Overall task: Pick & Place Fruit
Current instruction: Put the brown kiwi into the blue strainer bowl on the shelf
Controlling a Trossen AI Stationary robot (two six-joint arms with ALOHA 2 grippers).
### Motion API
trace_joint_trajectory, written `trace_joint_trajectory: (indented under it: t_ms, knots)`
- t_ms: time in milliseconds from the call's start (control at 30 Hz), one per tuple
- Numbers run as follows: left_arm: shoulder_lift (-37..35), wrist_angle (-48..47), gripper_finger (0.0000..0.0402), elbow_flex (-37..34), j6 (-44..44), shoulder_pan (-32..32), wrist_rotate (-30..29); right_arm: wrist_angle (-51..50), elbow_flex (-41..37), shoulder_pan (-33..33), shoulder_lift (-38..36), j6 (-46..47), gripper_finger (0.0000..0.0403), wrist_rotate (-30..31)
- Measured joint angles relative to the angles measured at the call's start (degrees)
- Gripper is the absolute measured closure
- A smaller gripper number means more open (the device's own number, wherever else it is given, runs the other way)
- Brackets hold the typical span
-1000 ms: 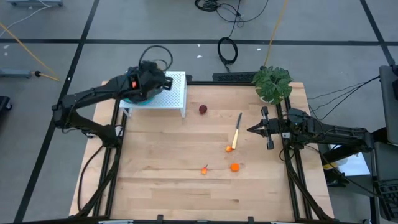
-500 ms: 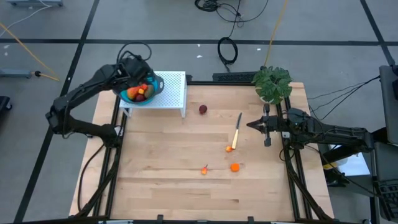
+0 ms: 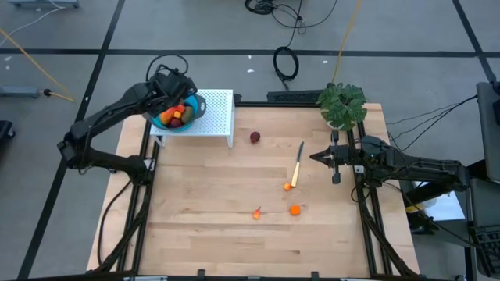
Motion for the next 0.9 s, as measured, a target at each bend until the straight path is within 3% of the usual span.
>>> trace_joint_trajectory:
  t_ms: [467, 900]
  knots:
    - [0.04, 5.09, 0.0215, -7.62, -10.3, -2.43, -4.57, 0.01, 0.0, 0.0, -0.01, -0.07, 0.0403, -0.02]
    - [0.02, 5.39, 0.0198, -7.62, -7.57, -2.38, -5.33, 0.0, 0.0, 0.0, -0.02, -0.69, 0.0403, -0.02]
